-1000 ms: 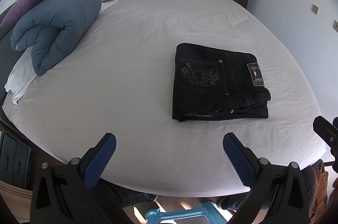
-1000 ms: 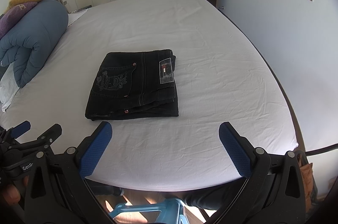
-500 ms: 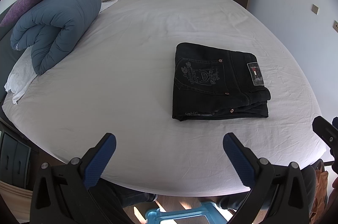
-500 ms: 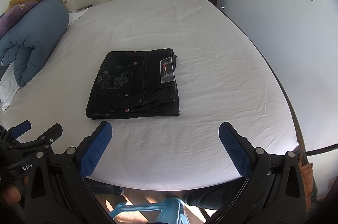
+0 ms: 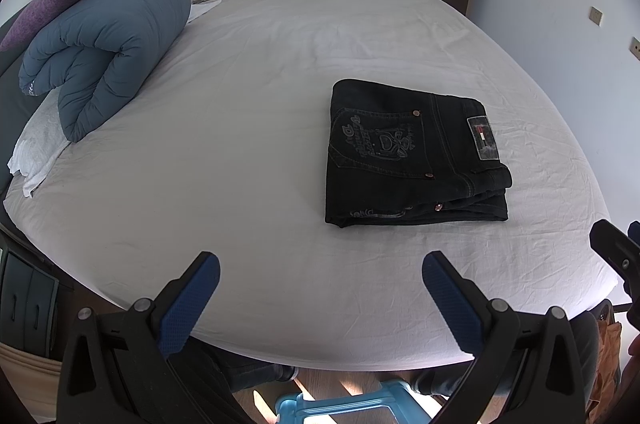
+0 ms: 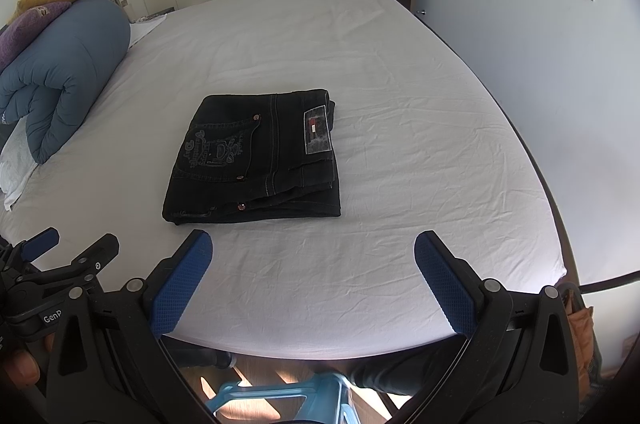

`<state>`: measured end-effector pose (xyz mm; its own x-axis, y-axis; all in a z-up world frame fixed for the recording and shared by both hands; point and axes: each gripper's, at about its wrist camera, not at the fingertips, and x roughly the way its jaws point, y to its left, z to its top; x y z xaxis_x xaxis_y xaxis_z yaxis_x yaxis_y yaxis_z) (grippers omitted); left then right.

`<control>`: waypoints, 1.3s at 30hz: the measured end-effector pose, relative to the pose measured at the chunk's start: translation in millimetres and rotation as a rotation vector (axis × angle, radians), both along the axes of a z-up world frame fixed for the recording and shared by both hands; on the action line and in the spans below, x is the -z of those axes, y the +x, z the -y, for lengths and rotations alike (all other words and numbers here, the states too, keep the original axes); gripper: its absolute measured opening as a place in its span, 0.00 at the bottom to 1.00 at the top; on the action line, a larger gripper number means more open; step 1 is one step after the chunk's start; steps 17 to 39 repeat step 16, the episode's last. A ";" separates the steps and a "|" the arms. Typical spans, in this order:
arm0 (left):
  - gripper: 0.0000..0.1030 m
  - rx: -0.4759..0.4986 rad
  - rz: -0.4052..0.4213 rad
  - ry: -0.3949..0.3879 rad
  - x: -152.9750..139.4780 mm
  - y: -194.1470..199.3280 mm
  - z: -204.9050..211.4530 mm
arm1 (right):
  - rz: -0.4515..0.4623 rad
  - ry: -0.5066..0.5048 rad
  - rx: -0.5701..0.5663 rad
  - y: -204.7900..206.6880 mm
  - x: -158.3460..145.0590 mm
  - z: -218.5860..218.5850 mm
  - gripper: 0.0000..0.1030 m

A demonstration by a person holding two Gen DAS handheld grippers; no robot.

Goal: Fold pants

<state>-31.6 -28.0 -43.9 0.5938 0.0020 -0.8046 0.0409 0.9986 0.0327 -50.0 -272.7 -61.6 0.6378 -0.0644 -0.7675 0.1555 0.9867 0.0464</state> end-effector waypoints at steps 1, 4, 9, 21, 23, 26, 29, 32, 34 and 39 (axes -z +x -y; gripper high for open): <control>1.00 0.000 0.000 0.000 0.0 0.0 0.1 | 0.000 -0.001 0.000 0.1 0.0 0.1 1.00; 1.00 0.003 0.000 0.002 0.7 -0.4 0.4 | 0.000 0.000 0.000 0.2 0.0 0.5 1.00; 1.00 0.003 -0.004 -0.001 1.0 -1.3 -0.1 | -0.003 -0.002 -0.002 -0.4 1.1 -0.3 1.00; 1.00 0.012 0.010 0.000 -1.9 -0.4 -0.8 | -0.004 0.001 -0.003 -1.5 1.7 -0.3 1.00; 1.00 0.012 0.010 0.000 -1.9 -0.4 -0.8 | -0.004 0.001 -0.003 -1.5 1.7 -0.3 1.00; 1.00 0.012 0.010 0.000 -1.9 -0.4 -0.8 | -0.004 0.001 -0.003 -1.5 1.7 -0.3 1.00; 1.00 0.012 0.010 0.000 -1.9 -0.4 -0.8 | -0.004 0.001 -0.003 -1.5 1.7 -0.3 1.00; 1.00 0.012 0.010 0.000 -1.9 -0.4 -0.8 | -0.004 0.001 -0.003 -1.5 1.7 -0.3 1.00; 1.00 0.012 0.010 0.000 -1.9 -0.4 -0.8 | -0.004 0.001 -0.003 -1.5 1.7 -0.3 1.00; 1.00 0.012 0.010 0.000 -1.9 -0.4 -0.8 | -0.004 0.001 -0.003 -1.5 1.7 -0.3 1.00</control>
